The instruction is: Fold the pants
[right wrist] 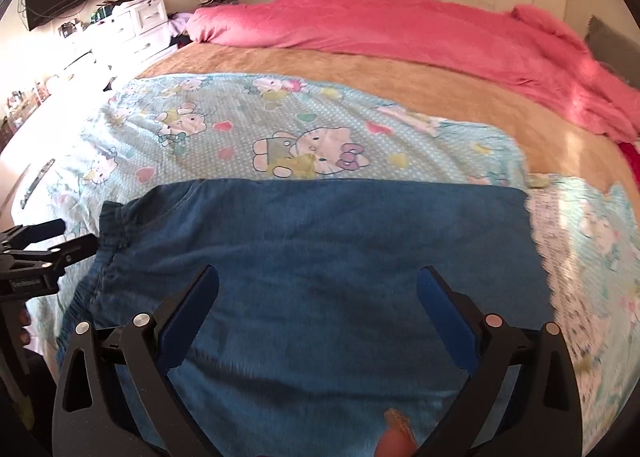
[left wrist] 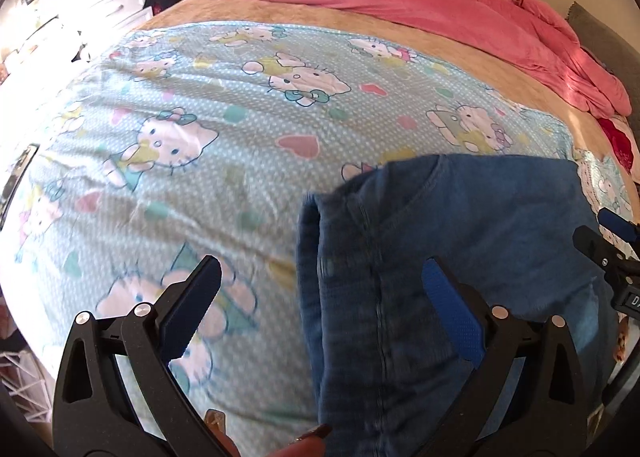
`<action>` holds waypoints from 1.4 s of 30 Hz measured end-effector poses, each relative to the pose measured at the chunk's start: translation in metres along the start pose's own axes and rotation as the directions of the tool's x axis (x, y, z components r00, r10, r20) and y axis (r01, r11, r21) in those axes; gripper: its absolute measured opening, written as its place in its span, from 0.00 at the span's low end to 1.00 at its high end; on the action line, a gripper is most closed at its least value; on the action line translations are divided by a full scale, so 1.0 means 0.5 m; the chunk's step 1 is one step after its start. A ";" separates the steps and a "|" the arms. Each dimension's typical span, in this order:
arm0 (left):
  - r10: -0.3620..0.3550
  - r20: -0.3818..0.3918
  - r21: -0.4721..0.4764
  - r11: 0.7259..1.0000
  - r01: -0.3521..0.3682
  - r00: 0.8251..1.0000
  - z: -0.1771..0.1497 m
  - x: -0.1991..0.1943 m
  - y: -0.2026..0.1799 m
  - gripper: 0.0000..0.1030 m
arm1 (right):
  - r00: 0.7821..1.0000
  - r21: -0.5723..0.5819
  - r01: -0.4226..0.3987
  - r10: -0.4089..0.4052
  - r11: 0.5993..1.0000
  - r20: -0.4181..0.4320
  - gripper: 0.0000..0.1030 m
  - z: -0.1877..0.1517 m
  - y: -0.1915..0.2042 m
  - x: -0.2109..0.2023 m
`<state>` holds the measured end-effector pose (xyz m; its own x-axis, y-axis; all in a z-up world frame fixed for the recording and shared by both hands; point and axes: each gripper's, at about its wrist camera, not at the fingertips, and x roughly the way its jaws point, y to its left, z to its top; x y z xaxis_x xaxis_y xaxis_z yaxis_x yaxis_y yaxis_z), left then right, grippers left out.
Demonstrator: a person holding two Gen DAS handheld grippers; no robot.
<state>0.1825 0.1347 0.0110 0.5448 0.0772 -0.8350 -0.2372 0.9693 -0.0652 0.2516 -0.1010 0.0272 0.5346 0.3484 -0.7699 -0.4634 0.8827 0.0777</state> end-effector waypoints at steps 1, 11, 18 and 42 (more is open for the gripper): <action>0.003 -0.007 0.004 1.000 -0.003 1.000 0.009 0.010 0.001 0.92 | 1.000 0.003 -0.015 0.016 1.000 -0.020 0.96 0.011 -0.006 0.016; -0.013 -0.043 0.032 0.999 0.015 0.999 0.056 0.090 0.006 0.92 | 0.996 -0.124 0.013 -0.024 0.992 -0.089 0.96 0.078 -0.018 0.121; -0.013 -0.025 0.032 0.999 0.014 1.000 0.058 0.109 0.009 0.92 | 0.995 -0.262 0.015 -0.039 0.965 -0.088 0.96 0.107 0.011 0.165; -0.131 0.159 0.106 0.988 0.115 0.979 0.008 0.001 -0.001 0.21 | 0.987 -0.436 -0.151 0.112 0.887 -0.114 0.15 0.090 0.129 0.178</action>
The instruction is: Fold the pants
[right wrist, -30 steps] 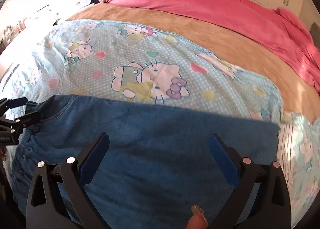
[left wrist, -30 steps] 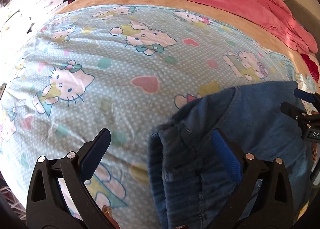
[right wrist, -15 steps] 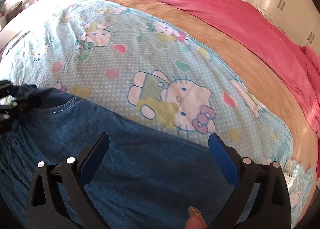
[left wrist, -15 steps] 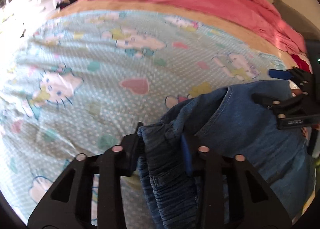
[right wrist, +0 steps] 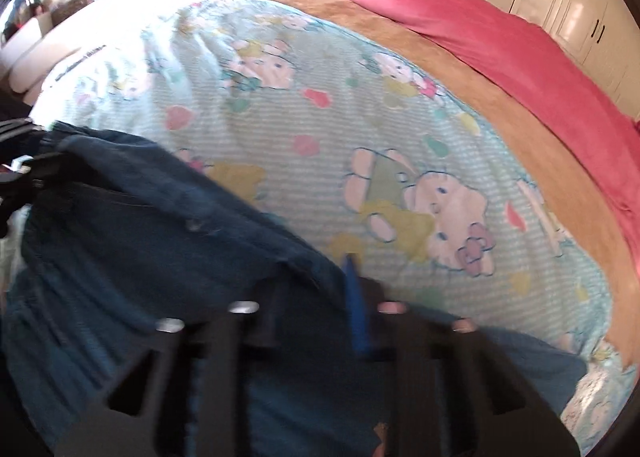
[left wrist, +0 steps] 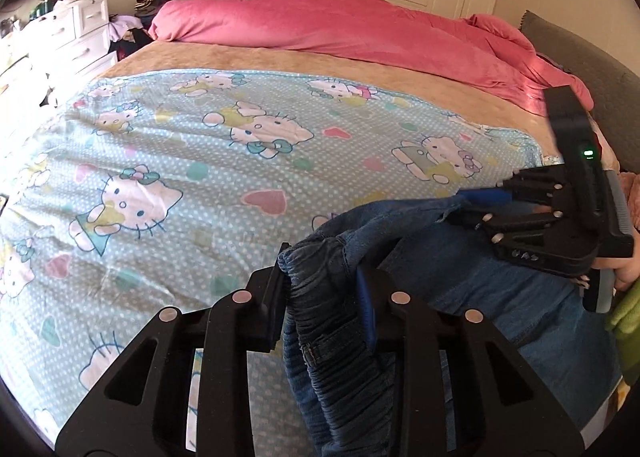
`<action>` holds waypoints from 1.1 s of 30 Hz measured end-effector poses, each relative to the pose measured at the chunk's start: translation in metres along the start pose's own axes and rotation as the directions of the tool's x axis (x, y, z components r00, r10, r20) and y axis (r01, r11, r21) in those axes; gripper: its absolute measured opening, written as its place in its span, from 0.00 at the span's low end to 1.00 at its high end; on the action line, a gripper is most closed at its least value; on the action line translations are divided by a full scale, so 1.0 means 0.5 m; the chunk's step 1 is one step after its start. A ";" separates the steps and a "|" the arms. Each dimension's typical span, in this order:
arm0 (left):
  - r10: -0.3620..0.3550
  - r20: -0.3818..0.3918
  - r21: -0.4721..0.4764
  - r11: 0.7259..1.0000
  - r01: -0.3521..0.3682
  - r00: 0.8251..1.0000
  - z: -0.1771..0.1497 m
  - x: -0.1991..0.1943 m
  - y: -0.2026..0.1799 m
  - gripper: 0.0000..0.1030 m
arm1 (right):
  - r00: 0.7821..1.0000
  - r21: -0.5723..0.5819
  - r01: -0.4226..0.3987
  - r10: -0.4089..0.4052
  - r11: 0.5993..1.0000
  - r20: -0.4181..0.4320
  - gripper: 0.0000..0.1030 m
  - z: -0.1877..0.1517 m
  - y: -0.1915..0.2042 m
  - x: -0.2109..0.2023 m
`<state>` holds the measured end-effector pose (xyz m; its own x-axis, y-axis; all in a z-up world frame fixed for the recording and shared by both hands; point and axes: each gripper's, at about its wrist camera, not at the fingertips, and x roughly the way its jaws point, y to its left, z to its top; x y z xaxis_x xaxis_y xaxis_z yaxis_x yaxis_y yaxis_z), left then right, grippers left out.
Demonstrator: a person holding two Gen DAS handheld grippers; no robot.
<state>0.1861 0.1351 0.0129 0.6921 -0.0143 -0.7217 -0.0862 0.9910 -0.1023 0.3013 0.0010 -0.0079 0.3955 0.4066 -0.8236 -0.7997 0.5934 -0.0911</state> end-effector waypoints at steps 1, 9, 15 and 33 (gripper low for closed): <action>0.009 0.002 0.000 1.000 -0.009 1.000 -0.002 -0.001 0.001 0.21 | 1.000 0.009 0.002 -0.002 1.000 0.012 0.12 -0.004 0.003 -0.010; -0.010 0.041 0.026 1.000 0.009 0.999 -0.022 -0.048 -0.008 0.21 | 0.984 0.134 -0.039 0.015 0.990 0.178 0.06 -0.061 0.027 -0.180; -0.012 0.101 0.101 0.995 0.002 0.995 -0.052 -0.139 -0.047 0.22 | 0.971 0.169 -0.042 0.000 0.985 0.239 0.06 -0.136 0.082 -0.286; 0.001 0.009 0.255 0.967 -0.003 1.000 -0.202 -0.228 -0.096 0.32 | 0.968 0.147 -0.106 0.069 0.983 0.240 0.06 -0.357 0.245 -0.372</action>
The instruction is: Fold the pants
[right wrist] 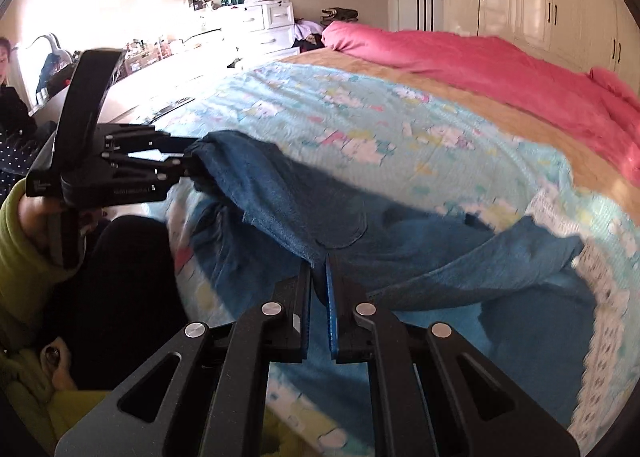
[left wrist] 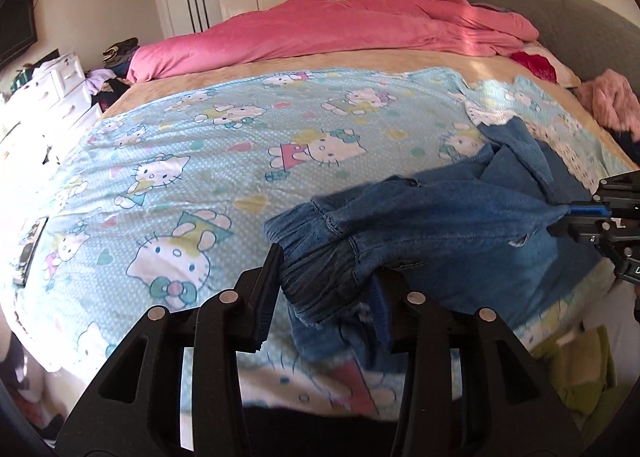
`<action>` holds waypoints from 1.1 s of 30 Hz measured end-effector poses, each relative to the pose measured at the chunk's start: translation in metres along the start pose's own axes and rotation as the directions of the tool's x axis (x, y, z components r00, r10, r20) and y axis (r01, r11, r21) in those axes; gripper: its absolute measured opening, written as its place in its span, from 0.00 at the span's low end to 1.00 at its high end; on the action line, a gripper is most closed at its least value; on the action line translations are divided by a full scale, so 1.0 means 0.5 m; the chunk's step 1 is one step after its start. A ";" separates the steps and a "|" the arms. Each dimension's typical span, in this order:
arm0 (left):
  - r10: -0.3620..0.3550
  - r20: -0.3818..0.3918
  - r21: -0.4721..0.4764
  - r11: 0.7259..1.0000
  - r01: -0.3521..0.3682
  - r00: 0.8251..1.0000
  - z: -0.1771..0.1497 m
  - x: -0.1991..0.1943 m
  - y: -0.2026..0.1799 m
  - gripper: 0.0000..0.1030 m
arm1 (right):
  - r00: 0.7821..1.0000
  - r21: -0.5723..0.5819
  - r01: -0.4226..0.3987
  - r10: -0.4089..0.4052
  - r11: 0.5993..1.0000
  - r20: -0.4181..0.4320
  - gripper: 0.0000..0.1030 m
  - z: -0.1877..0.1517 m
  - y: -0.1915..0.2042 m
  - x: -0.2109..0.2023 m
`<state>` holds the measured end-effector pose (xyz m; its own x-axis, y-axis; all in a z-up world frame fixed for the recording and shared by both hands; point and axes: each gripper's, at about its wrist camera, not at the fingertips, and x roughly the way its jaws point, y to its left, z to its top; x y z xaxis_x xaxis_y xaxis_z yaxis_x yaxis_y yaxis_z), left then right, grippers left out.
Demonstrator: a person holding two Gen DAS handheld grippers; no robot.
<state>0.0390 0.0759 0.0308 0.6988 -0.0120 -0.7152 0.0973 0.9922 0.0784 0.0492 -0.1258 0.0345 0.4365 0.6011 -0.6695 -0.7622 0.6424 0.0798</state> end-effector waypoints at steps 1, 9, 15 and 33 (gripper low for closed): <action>0.001 -0.002 0.011 1.000 -0.001 1.000 -0.006 -0.003 -0.003 0.34 | 1.000 -0.005 -0.006 0.006 1.000 -0.011 0.06 -0.012 0.006 0.004; 0.000 -0.072 -0.012 1.000 -0.001 0.997 -0.040 0.011 0.013 0.48 | 0.997 -0.029 -0.033 0.031 0.999 -0.072 0.06 -0.066 0.045 0.040; 0.065 0.000 0.045 0.997 -0.065 0.998 -0.023 -0.004 0.013 0.46 | 0.998 -0.015 -0.055 0.055 0.998 -0.038 0.08 -0.053 0.056 0.033; -0.038 -0.156 -0.050 0.998 0.030 0.987 -0.095 -0.011 0.062 0.59 | 0.993 0.028 -0.067 0.070 0.997 -0.097 0.09 -0.083 0.050 0.067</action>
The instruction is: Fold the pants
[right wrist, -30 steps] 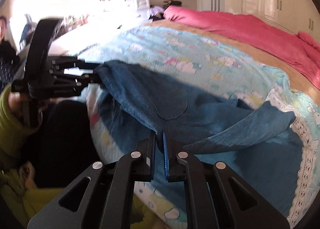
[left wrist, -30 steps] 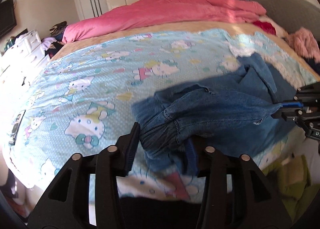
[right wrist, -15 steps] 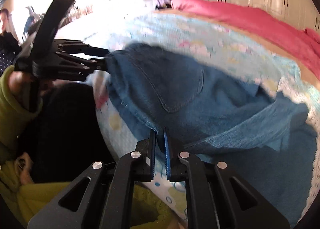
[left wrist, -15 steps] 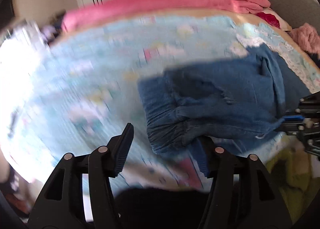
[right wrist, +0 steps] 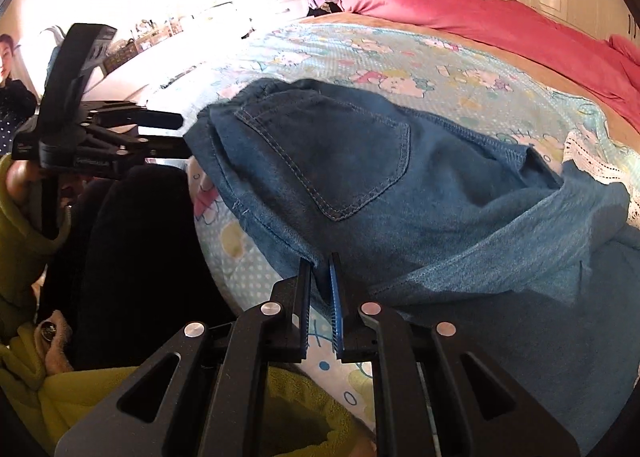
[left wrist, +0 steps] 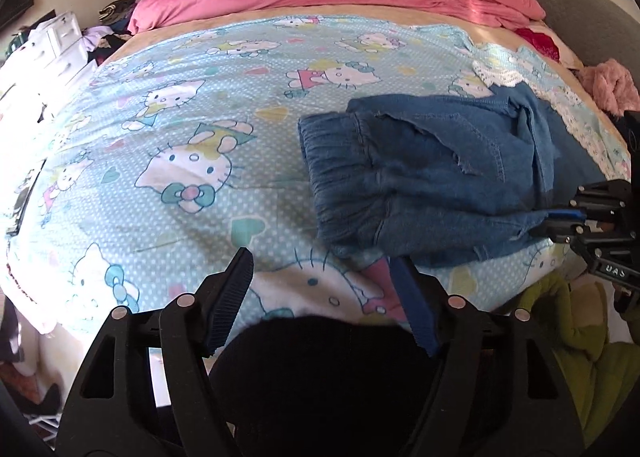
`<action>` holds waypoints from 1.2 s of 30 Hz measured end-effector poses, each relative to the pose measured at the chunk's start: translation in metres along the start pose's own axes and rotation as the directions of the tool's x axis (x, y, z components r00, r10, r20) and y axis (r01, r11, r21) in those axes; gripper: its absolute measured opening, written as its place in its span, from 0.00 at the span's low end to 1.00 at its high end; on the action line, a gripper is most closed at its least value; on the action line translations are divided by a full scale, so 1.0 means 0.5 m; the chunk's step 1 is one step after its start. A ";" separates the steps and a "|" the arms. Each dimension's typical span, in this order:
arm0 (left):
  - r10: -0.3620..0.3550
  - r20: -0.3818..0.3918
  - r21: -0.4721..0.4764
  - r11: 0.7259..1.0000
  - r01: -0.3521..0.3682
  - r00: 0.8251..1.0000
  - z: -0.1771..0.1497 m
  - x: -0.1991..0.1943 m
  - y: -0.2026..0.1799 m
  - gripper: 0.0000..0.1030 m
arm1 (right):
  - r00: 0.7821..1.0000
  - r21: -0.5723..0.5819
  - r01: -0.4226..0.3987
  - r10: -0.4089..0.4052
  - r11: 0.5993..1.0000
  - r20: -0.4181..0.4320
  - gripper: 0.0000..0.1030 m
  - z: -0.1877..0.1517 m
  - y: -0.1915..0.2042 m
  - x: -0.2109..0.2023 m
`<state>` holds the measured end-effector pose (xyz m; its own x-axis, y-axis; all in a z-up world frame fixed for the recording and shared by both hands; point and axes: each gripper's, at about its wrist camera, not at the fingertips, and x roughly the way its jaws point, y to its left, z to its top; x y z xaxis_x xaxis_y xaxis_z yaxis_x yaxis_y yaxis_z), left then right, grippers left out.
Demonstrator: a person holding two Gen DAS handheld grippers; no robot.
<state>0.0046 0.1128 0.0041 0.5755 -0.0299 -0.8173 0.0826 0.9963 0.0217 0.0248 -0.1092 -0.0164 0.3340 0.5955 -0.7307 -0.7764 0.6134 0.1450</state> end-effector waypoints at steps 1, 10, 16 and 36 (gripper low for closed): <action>-0.008 -0.002 -0.003 1.000 0.008 1.000 -0.005 -0.006 0.001 0.56 | 1.000 -0.003 0.003 -0.003 1.000 -0.001 0.09 -0.001 0.001 0.002; -0.080 0.103 -0.046 0.995 0.085 0.991 0.036 -0.074 -0.027 0.43 | 1.000 0.000 -0.018 0.018 1.000 -0.001 0.15 -0.007 0.000 0.001; -0.127 0.038 0.006 0.992 0.127 0.991 0.065 0.005 -0.096 0.23 | 1.000 0.003 -0.022 0.022 1.000 0.000 0.18 -0.009 0.003 -0.014; -0.129 0.029 -0.010 0.992 0.129 0.991 0.039 0.057 -0.085 0.16 | 0.998 0.147 0.002 0.007 0.989 -0.057 0.42 0.011 -0.036 0.007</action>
<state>0.0331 0.0678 -0.0089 0.5833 -0.1601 -0.7963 0.1480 0.9849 -0.0897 0.0428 -0.1151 -0.0180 0.2979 0.5691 -0.7664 -0.6885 0.6842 0.2405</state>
